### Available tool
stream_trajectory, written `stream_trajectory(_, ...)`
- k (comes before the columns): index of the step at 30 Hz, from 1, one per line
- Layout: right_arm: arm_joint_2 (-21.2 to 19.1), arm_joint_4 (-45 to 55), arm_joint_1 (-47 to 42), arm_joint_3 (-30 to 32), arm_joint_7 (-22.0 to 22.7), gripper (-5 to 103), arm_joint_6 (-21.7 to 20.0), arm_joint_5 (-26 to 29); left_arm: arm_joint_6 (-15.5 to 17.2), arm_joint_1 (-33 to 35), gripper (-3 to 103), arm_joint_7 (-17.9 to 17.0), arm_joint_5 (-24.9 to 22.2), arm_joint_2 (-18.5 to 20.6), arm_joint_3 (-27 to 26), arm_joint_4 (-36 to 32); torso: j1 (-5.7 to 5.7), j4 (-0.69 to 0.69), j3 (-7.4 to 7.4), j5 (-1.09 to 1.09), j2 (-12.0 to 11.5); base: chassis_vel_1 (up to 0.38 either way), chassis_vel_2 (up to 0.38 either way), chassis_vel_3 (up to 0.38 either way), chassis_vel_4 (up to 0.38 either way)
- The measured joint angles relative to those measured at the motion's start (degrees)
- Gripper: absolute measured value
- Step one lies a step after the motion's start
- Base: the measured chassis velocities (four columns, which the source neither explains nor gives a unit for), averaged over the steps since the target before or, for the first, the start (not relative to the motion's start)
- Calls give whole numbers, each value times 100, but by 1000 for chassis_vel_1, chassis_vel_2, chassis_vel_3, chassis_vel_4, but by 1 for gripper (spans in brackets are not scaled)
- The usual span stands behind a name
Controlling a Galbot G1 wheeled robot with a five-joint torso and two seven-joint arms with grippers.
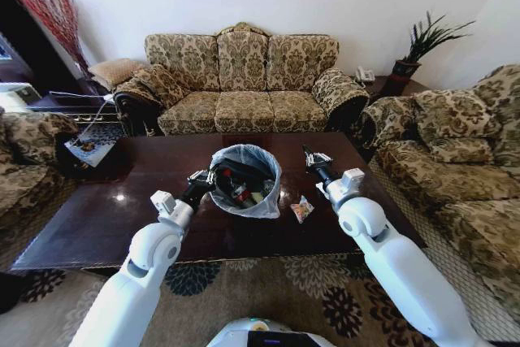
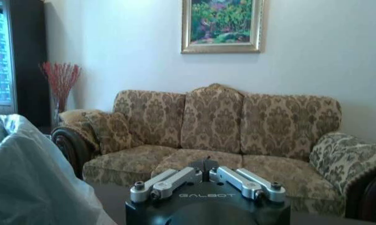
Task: Move to the front of the table and place the trash on the table into the trash bin.
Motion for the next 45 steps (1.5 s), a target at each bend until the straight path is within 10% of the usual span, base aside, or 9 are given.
stream_trajectory(9,119,-385,-881,266,-91,13,-188,-346,-133,-128,4,-124,544,62,-209,490,0,2,1,1,0,0,0,0,0)
stream_trajectory(26,336,-2834,-527,249,-2882,84,-216,-686,-62,-321,4,-121,335,144,-132,531,1,1,1,1,0,0,0,0,0)
stream_trajectory(45,127,-2708,-567,112,-3020,100,-441,-781,-34,-234,4,-121,367,-80,-94,483,0,-1,0,0,0,0,0,0,0)
